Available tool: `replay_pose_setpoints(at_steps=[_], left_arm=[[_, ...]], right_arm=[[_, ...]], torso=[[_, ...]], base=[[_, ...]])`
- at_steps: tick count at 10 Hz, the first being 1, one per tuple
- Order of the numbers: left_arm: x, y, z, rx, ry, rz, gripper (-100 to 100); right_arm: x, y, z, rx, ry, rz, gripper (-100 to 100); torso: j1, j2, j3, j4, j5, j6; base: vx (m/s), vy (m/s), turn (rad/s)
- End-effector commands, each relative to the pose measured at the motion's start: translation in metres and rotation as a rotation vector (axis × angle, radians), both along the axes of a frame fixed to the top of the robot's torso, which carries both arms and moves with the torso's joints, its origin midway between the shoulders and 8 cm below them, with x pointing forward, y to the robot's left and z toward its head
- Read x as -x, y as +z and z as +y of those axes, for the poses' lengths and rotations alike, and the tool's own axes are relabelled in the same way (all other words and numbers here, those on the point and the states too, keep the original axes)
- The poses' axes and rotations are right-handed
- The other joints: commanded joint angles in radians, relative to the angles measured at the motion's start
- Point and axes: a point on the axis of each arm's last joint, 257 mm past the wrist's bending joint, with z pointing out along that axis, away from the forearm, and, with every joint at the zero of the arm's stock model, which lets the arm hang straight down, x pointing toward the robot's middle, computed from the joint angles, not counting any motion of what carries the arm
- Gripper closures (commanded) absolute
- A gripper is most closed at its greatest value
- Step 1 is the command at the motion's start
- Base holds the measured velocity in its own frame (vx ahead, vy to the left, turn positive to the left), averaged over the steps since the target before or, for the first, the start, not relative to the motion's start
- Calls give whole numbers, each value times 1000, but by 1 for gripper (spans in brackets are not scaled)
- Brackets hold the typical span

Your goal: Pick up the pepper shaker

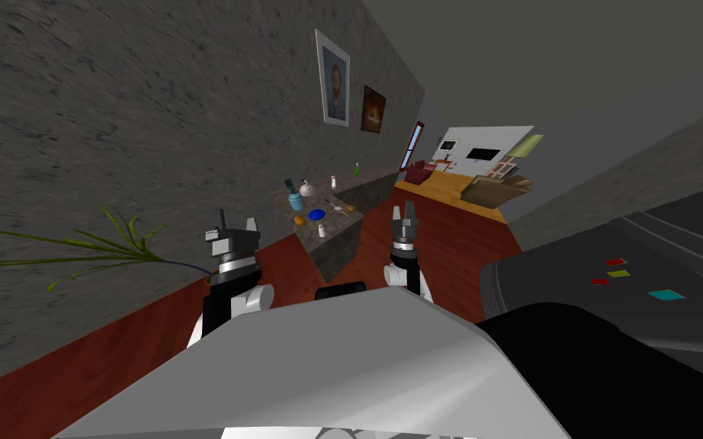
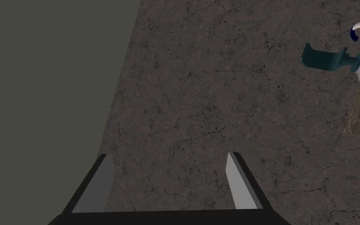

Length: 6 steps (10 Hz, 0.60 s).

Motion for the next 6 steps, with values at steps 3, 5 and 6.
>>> replay_pose_setpoints(at_steps=[3,5,6], left_arm=[[-4,-9,-2,-34,-59,33,-100],[-7,-20,1,-20,-95,59,-100],[-8,-27,4,-2,-112,74,-100]], right_arm=[[0,0,0,0,0,0,0],[0,0,0,0,0,0,0],[0,0,0,0,0,0,0]], torso=[[-1,0,0,0,0,0],[-2,1,0,0,0,0],[-3,1,1,0,-1,0]], base=[[-3,-18,49],[-15,-45,79],[-16,-71,102]])
